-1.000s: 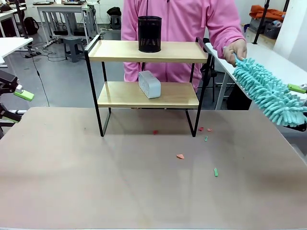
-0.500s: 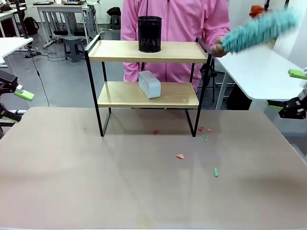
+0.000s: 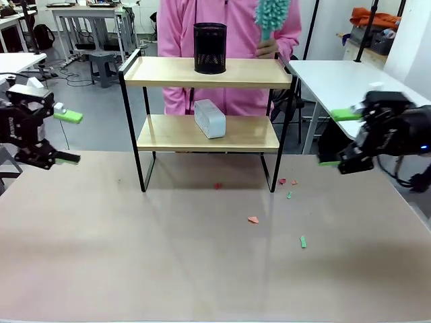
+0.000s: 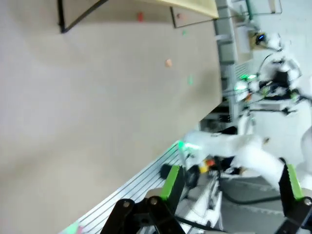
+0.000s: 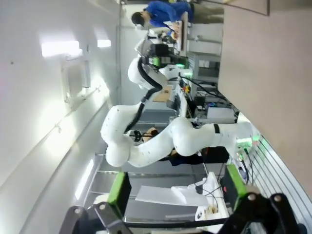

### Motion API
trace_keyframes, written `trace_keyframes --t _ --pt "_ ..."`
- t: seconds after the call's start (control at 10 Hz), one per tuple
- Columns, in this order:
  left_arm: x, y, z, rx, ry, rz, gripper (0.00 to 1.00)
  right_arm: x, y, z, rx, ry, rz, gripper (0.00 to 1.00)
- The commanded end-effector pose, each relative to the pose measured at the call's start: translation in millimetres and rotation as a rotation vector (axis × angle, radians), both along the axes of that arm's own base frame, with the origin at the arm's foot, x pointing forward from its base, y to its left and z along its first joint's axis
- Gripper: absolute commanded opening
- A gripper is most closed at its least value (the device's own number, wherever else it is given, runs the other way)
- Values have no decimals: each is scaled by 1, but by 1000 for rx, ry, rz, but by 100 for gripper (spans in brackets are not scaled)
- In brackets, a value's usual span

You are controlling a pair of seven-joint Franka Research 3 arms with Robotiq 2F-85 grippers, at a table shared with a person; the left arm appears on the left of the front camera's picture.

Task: Clean the shelf.
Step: Hand the Duster back to the human.

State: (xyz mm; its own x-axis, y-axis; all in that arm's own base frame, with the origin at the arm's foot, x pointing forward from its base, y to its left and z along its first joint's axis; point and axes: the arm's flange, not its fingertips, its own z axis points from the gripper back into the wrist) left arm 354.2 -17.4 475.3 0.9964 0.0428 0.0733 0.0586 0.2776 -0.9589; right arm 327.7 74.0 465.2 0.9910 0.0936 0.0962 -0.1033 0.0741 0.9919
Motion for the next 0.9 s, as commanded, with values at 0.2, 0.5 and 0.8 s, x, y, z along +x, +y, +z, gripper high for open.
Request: trace_keyframes --t 0.2,0.5,0.8 --pt "0 0 0 0 0 0 100 -3 -20 6 40 -14 -13 100" --pt "0 0 0 0 0 0 100 -3 -20 6 40 -14 -13 100" --pt "0 0 0 0 0 0 100 -3 -20 6 40 -14 -13 100"
